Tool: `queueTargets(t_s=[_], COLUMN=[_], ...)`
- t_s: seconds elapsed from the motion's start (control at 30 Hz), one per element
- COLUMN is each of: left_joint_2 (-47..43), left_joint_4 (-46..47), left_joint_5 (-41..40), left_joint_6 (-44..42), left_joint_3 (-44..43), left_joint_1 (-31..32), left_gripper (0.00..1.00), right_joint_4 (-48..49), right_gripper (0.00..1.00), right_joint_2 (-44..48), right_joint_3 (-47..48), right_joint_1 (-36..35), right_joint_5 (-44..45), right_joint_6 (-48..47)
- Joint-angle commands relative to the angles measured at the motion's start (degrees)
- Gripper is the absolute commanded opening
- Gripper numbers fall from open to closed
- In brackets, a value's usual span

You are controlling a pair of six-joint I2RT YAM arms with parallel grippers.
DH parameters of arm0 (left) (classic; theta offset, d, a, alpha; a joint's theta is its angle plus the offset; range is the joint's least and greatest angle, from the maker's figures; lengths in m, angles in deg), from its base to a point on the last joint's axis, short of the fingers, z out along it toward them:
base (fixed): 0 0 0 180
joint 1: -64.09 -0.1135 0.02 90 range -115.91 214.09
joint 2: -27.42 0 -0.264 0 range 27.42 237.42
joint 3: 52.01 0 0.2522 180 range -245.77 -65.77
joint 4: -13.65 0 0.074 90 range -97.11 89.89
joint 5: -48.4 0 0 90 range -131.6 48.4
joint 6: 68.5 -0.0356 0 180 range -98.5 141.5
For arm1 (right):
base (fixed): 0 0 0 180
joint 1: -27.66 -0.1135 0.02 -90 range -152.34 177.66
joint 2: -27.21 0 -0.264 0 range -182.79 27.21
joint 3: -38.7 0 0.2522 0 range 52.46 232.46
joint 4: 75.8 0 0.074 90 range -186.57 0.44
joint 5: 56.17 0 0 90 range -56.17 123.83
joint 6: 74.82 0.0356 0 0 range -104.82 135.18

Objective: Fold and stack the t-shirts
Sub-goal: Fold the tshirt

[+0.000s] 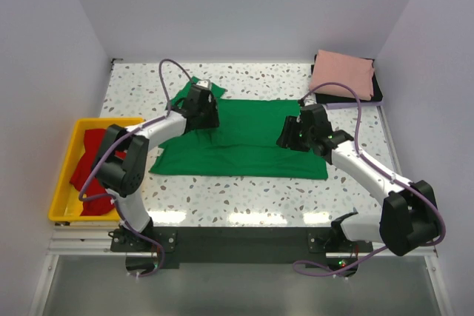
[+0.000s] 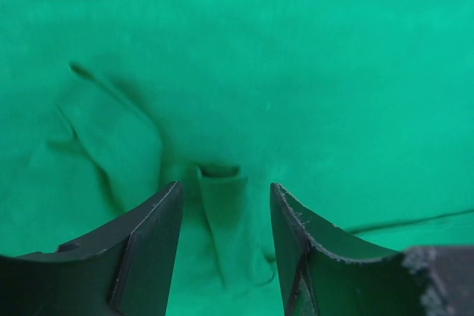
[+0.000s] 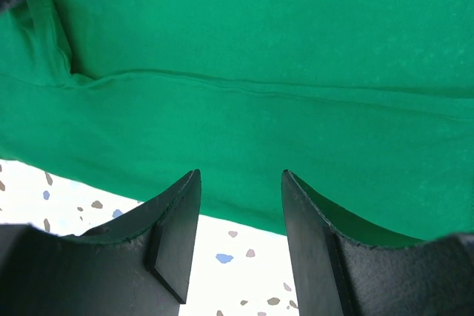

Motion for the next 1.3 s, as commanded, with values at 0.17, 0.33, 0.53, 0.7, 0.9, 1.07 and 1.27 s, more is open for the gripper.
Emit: queueTargets(t_s=[0.17,0.33,0.53,0.7,0.9,1.07,1.27], left_joint_2=[2.93,5.12,5.30,4.60,1.88,0.29,1.17], left_joint_4=[-4.98,-5.25,-3.93,-2.97,0.02,2.57,3.63], left_joint_5=[-5.51,-5.42,-4.89,-4.54,-2.52,0.03,2.67], left_joint_6=[-1.26,-1.17,-1.35,-1.96,-2.14,-2.93,-3.99], left_joint_3=[-4.00,-6.11,-6.38,-5.94,-3.22,-0.93,-0.14], left_joint_1=[3.39,4.27,5.23,6.02,6.47,6.64,7.08], left_gripper=[0.53,0.51,0.34,0.15,0.07,0.02,0.07], right_joint_4=[1.58,1.23,0.97,1.23,1.76,2.11,2.46], right_gripper=[0.51,0.51,0.51,0.51,0.51,0.51,0.51], right_joint_2=[0.67,1.20,1.82,1.99,1.47,1.38,1.20], right_joint_3=[-1.20,-1.12,-1.56,-1.82,-2.35,-2.61,-2.96], right_joint_1=[-0.29,-0.20,-0.20,-0.20,-0.20,-0.20,-0.20], right_joint_5=[0.02,0.28,0.81,0.90,0.72,0.99,1.07], right_joint_6=[-0.14,-0.23,-0.40,-0.31,0.04,0.13,0.21])
